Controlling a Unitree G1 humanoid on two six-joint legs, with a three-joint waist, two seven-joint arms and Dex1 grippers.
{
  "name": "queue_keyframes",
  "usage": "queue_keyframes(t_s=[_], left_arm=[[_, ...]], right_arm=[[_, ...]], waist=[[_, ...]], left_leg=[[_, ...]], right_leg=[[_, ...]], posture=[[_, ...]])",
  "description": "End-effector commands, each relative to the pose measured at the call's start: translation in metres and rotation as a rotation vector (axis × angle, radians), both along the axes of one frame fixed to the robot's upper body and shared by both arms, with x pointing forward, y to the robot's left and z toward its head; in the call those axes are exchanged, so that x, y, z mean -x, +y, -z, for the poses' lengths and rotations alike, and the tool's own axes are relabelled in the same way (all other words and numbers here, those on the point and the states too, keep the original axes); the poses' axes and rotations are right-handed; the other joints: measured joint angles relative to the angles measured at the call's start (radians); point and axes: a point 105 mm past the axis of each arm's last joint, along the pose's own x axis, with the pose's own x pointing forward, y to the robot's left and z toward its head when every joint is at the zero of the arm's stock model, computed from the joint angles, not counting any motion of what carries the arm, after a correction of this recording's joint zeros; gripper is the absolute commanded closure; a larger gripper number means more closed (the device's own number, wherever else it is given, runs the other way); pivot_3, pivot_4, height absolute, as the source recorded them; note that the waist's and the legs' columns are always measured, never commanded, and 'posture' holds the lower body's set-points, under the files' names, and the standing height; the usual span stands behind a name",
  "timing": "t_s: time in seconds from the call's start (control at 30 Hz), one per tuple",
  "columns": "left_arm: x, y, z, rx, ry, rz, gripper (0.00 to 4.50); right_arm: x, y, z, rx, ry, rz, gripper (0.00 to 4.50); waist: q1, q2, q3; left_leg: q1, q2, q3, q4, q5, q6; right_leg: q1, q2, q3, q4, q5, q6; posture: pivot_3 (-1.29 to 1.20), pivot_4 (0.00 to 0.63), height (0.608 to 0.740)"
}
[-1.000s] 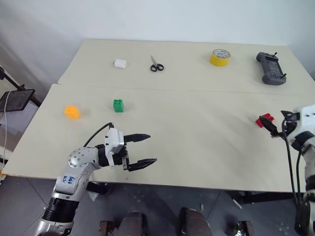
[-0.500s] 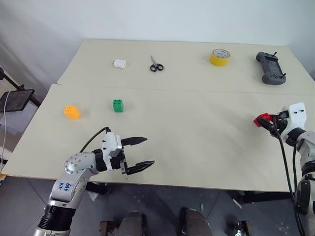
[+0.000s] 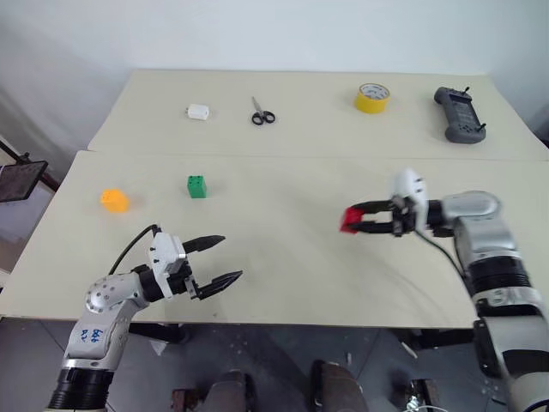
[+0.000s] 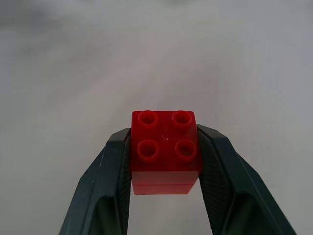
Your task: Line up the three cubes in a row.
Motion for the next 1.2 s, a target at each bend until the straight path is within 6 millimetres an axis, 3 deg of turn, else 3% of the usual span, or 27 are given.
queue_keyframes(t_s=[0.03,0.27,0.47,0.57,0.73,0.93,1.03,1.2], left_arm=[[0.007,0.006,-0.007,-0.011,-0.029,-0.025,0.0],[0.014,0.017,-0.004,-0.022,-0.021,-0.093,0.0],[0.012,0.032,-0.011,0.025,-0.04,-0.207,0.0],[0.013,0.049,-0.013,0.062,-0.054,-0.32,0.0],[0.018,0.1,-0.017,0.224,-0.109,-0.686,0.0],[0.035,0.154,0.0,0.309,-0.121,-1.079,0.0],[0.036,0.152,0.002,0.36,-0.104,-1.099,0.0],[0.004,0.098,-0.008,0.307,-0.077,-0.857,0.0]], right_arm=[[0.003,0.006,-0.002,-0.001,-0.019,-0.057,3.02],[0.005,0.022,0.019,-0.016,0.017,-0.109,3.02],[0.005,0.021,0.014,-0.061,-0.015,-0.104,1.12],[0.004,0.014,-0.005,-0.146,-0.09,-0.068,0.18],[0.014,-0.004,-0.038,-0.331,-0.203,-0.005,0.08],[0.039,-0.006,-0.037,-0.506,-0.25,-0.02,0.08],[0.04,-0.013,-0.031,-0.51,-0.279,0.03,0.08],[0.04,-0.054,-0.023,-0.473,-0.35,0.221,0.08]], waist=[[0.015,0.0,0.0],[0.013,0.0,0.0],[0.012,0.0,0.0],[0.013,0.0,0.0],[0.016,0.0,0.0],[0.017,0.0,0.0],[0.018,0.0,0.0],[0.043,-0.001,0.0]], left_leg=[[-0.001,0.0,0.0,0.001,0.0,0.0],[0.0,0.001,0.0,0.003,-0.001,0.0],[0.0,0.001,0.0,0.003,-0.001,0.0],[0.0,0.001,0.0,0.003,-0.002,-0.001],[0.0,0.001,0.0,0.004,-0.002,-0.001],[0.0,0.001,0.0,0.004,-0.002,0.0],[0.0,0.001,0.001,0.005,-0.003,0.0],[0.0,0.001,0.001,0.008,-0.004,0.001]], right_leg=[[0.0,0.0,0.0,0.0,0.0,0.0],[0.0,0.0,0.0,0.001,0.0,0.0],[0.0,0.001,0.0,0.002,0.0,0.0],[0.0,0.001,0.0,0.002,0.0,0.0],[0.0,0.001,0.0,0.001,0.0,0.0],[0.001,0.001,0.0,0.001,0.0,0.0],[0.001,0.001,0.001,0.002,0.0,0.0],[0.001,0.001,0.0,0.002,0.0,0.0]], posture=[[0.0,0.15,0.74],[0.0,0.15,0.74],[0.0,0.15,0.74],[0.0,0.15,0.74],[0.0,0.15,0.74],[0.0,0.15,0.74],[0.0,0.15,0.74],[0.0,0.15,0.74]])
